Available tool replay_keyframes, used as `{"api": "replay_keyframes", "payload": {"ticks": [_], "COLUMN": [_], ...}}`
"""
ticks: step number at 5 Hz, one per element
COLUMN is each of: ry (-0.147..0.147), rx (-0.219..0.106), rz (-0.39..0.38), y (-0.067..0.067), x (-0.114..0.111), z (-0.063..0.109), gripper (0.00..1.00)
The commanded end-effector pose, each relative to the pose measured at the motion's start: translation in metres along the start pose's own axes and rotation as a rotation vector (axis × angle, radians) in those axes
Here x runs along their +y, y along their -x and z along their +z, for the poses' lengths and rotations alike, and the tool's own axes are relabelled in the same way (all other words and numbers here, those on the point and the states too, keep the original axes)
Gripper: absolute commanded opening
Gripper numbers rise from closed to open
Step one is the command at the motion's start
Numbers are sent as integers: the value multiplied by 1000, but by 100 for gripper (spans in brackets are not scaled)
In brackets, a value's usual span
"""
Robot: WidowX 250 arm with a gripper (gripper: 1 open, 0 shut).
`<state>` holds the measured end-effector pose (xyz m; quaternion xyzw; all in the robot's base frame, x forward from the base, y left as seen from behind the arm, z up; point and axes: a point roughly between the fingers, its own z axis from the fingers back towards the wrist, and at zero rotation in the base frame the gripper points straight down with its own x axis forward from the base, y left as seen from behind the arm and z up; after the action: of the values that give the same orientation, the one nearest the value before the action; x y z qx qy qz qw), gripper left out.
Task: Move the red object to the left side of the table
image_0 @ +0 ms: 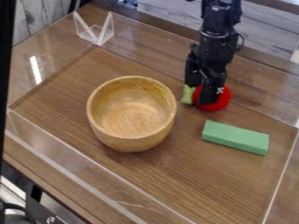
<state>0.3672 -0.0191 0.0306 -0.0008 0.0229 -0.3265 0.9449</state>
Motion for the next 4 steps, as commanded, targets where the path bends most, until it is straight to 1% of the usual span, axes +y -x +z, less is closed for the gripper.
{"api": "replay_keyframes", "payload": {"ticks": [1, 2, 4], "ry": [-34, -40, -45], "rx": [-47, -56, -71], "rz": [17, 33, 182], "y": [0, 2, 3], "x": [8, 13, 12], "z": [11, 7, 8], "gripper": [0, 0, 0]}}
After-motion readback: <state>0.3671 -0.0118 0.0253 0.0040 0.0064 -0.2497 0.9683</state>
